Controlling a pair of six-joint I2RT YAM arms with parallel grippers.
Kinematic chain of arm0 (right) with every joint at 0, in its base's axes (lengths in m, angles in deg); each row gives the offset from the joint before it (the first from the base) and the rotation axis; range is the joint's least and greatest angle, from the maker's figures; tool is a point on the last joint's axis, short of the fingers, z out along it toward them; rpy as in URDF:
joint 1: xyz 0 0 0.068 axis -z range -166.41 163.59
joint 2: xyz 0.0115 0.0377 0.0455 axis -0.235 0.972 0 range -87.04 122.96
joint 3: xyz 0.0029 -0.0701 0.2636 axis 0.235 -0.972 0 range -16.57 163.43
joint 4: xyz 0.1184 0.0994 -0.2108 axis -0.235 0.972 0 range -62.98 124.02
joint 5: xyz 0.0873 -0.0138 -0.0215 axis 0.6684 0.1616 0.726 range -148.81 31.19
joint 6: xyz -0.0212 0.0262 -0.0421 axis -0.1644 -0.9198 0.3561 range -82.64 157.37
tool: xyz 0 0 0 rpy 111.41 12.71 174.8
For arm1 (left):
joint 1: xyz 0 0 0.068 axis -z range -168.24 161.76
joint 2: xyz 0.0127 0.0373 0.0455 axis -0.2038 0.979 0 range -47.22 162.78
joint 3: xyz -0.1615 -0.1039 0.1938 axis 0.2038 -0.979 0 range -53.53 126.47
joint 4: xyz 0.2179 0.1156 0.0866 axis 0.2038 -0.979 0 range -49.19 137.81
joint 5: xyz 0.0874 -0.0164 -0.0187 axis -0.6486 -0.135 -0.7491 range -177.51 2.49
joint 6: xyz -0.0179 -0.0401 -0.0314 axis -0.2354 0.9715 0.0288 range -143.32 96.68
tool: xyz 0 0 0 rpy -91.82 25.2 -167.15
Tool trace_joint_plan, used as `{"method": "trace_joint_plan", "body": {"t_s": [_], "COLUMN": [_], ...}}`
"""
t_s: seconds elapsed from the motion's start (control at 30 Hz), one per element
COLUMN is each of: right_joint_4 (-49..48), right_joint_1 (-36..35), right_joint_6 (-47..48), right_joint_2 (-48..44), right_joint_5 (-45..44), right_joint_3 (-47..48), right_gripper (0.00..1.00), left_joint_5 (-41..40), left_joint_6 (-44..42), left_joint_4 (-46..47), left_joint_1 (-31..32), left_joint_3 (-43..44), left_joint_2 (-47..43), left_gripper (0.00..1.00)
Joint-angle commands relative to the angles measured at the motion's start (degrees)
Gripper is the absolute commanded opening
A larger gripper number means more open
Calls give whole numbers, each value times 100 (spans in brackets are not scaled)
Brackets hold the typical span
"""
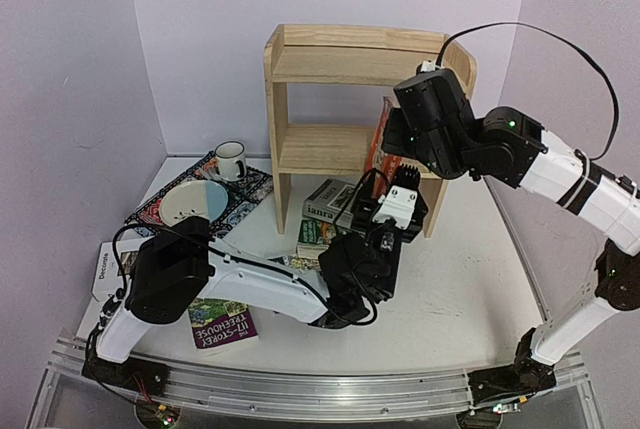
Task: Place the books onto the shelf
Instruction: Pass from the left arm to the right
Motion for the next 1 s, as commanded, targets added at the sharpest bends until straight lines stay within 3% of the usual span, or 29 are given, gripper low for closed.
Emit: {"method": "trace_joint_plan", "body": {"t_s": [0.0,0.3,0.47,0.67,0.97], "right_joint_4": [-249,-255,-257,-292,-294], "right_joint_1": [25,28,29,29,27], "right_joint_6": [64,124,176,202,372], "right_joint_2": [-253,-392,-530,-793,-1106], "right_joint_5": [-237,-260,-232,-134,-122], "right_joint_3": [-30,-114,-281,-657,-979], "right_gripper": [0,0,0,0,0], "left_joint_5": [-41,-588,-945,-1596,-2376], "left_joint_6": [210,91,2,85,-319], "left_joint_4": [1874,1847,1809,1673,1602], "left_joint_1": [247,835,961,978,997], "left_joint_3": [-350,-1067,-2016,-3191,-3699], "left_joint_2": [-489,-837,-1379,-2219,-2609], "left_gripper": [74,82,77,77,79]}}
